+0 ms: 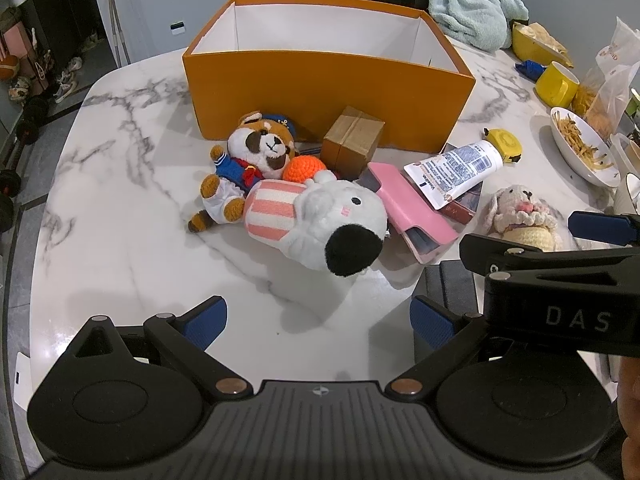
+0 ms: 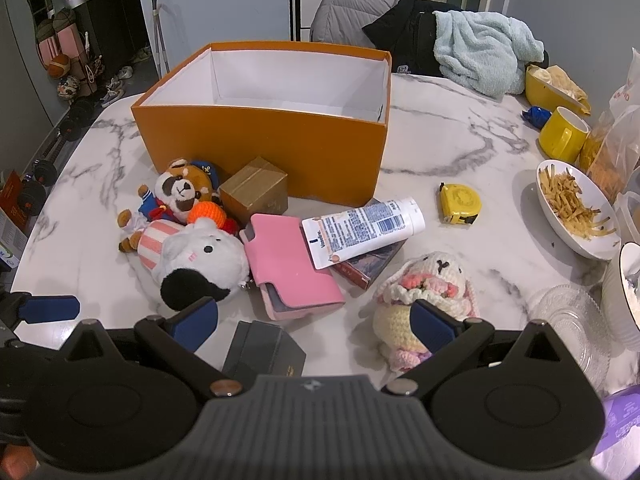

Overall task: Organize objects
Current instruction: 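Reach the left tool to the striped-hat plush while the right tool reaches the crocheted bunny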

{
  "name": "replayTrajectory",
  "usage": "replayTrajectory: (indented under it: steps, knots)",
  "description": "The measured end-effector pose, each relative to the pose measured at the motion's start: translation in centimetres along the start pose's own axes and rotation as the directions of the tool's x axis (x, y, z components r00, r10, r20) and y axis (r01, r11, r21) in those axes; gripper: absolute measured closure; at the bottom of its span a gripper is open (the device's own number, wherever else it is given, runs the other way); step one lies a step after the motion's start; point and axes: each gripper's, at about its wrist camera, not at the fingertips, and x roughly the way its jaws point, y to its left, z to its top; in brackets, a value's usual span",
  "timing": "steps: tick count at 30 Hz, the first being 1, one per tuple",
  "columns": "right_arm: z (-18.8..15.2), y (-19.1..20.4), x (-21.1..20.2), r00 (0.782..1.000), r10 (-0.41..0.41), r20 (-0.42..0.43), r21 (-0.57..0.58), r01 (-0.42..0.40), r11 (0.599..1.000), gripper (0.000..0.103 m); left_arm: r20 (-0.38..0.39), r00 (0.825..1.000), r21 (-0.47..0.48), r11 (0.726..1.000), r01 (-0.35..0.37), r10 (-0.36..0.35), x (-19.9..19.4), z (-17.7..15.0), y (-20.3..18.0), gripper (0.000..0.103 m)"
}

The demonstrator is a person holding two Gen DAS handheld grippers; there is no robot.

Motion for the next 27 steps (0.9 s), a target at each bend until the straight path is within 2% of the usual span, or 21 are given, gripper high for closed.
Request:
replayTrajectory:
  steps: [13,23,27]
  knots:
    - [0.1,0.0,-0.3,1.0,-0.003,0.018,-0.011,0.003,1.0,0.001,0.017,1.0,-0.008,1.0,-0.012,0.012,-0.4,0.2,0.0,0.0]
    - [1.0,-0.9,-0.3,0.999,0.007,0.034,0.006,-0.007,1.0,0.001,0.038,0.999,-0.051,0.998,-0.021,0.023,-1.0,1.0,0.6,0.0]
    - [1.5,-1.4,-0.3,0.999,0.021,0.038,0.006,-0.021,1.0,0.001,0.019,1.0,-0.063,0.998,-0.021,0.022,-0.9,1.5,0.7,0.0]
